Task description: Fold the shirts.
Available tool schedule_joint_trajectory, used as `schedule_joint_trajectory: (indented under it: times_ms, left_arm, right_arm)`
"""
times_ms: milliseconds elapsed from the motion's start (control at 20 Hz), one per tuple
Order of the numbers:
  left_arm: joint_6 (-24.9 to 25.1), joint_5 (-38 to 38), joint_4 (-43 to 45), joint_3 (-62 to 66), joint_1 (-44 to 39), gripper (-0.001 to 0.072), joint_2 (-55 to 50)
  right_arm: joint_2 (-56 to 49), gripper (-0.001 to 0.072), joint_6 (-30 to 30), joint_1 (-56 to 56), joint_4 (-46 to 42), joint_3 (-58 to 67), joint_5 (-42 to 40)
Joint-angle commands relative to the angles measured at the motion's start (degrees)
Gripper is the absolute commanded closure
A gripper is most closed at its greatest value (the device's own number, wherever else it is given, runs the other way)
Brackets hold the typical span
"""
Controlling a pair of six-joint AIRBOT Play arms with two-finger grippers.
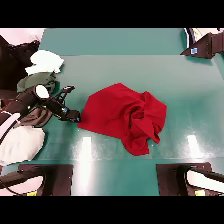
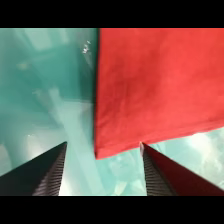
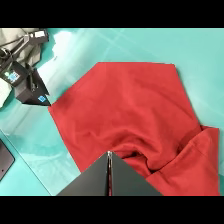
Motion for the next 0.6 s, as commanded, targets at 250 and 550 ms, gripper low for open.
schedule_joint_trajectory:
  times_ms: [250,550]
  left_arm:
    - [0.8,5.0,-5.0,-3.2,-1.5,0.0175,0.0]
    - [-0.8,10.7,-5.4,-2.9,-8.2,0.0682,0.0]
  right_arm:
    - [0.0,0.0695,0.9,0.1,0.0,0.0,0.3]
    - [0.1,0.0695,4.6,0.2,-0.2,-0.5,1.9]
